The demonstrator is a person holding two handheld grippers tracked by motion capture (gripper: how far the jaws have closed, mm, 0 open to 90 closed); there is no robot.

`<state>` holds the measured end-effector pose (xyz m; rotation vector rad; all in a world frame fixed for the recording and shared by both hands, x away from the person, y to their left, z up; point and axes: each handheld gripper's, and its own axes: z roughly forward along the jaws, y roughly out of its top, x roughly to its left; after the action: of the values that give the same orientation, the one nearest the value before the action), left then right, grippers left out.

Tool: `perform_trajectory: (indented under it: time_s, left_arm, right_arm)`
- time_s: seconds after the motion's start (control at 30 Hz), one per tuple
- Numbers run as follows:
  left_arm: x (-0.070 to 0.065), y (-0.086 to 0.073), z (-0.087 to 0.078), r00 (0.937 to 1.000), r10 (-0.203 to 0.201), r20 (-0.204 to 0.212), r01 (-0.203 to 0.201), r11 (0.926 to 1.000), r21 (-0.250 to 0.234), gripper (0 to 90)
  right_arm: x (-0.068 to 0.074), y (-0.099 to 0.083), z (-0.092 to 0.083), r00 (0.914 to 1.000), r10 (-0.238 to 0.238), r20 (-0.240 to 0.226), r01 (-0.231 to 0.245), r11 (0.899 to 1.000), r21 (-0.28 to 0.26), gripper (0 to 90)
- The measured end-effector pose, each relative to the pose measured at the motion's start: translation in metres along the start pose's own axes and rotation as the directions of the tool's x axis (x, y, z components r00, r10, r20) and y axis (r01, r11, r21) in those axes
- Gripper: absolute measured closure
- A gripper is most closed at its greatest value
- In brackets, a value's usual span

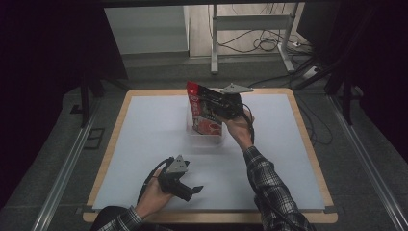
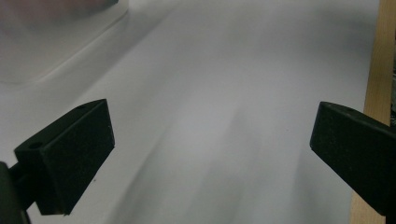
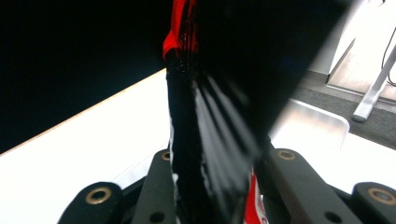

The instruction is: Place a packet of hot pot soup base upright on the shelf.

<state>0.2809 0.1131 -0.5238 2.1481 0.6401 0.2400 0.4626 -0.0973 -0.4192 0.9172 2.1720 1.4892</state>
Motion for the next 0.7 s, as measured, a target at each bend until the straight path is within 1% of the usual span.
perform_trajectory:
  time_s: [0.1,0.13,0.2,0.23,0.27,0.3,0.4,0.5,0.53,0.57,0.67,0.7]
  left_arm:
    - [0.000,0.000,0.000,1.0000,0.001,0.000,-0.001,1.0000,0.000,0.0]
    - [0.000,0.000,0.000,1.0000,0.002,-0.001,-0.002,1.0000,0.001,0.0]
    - [0.000,0.000,0.000,1.0000,0.003,-0.002,-0.003,1.0000,0.005,0.0]
    - [0.000,0.000,0.001,1.0000,0.003,-0.001,-0.003,1.0000,0.007,0.0]
    - [0.000,0.000,0.001,1.0000,0.005,-0.001,-0.005,0.9999,0.012,0.0]
    - [0.000,0.000,0.001,1.0000,0.003,-0.001,-0.003,0.9999,0.012,0.0]
    - [0.000,0.000,0.002,1.0000,0.004,0.003,-0.004,0.9999,0.012,0.0]
    - [0.000,-0.001,0.002,1.0000,0.007,0.003,-0.007,1.0000,0.006,0.2]
    - [0.000,-0.001,0.002,1.0000,0.008,0.002,-0.008,1.0000,0.003,0.3]
    - [0.000,-0.001,0.002,1.0000,0.009,0.001,-0.009,1.0000,0.001,0.4]
    - [0.001,-0.002,0.001,0.9999,0.011,0.004,-0.011,0.9998,-0.016,0.5]
    - [0.002,-0.002,0.001,1.0000,0.008,0.003,-0.008,0.9998,-0.021,0.5]
  right_arm:
    - [-0.002,-0.003,-0.003,1.0000,0.006,0.005,-0.006,1.000,0.001,72.8]
    - [-0.004,-0.004,-0.004,0.9999,0.011,-0.001,-0.011,1.000,0.001,71.8]
    - [-0.006,-0.007,-0.007,0.9999,0.016,0.001,-0.016,1.000,0.005,70.2]
    - [-0.007,-0.009,-0.008,0.9998,0.017,0.004,-0.017,1.000,0.008,68.8]
    - [-0.010,-0.011,-0.010,0.9998,0.016,0.011,-0.017,1.000,0.013,65.4]
    - [-0.010,-0.011,-0.010,0.9998,0.016,0.011,-0.017,1.000,0.013,65.4]
    - [-0.013,-0.012,-0.012,0.9997,0.021,0.011,-0.021,1.000,0.012,59.0]
    - [-0.013,-0.011,-0.014,0.9998,0.008,0.017,-0.009,1.000,0.018,53.3]
    - [-0.012,-0.010,-0.013,0.9998,-0.001,0.021,0.000,1.000,0.025,49.6]
    - [-0.012,-0.010,-0.013,0.9997,-0.008,0.024,0.007,0.999,0.033,48.7]
    - [-0.010,-0.009,-0.013,0.9987,-0.039,0.034,0.037,0.998,0.047,40.4]
    - [-0.010,-0.009,-0.013,0.9987,-0.039,0.034,0.037,0.998,0.047,40.4]
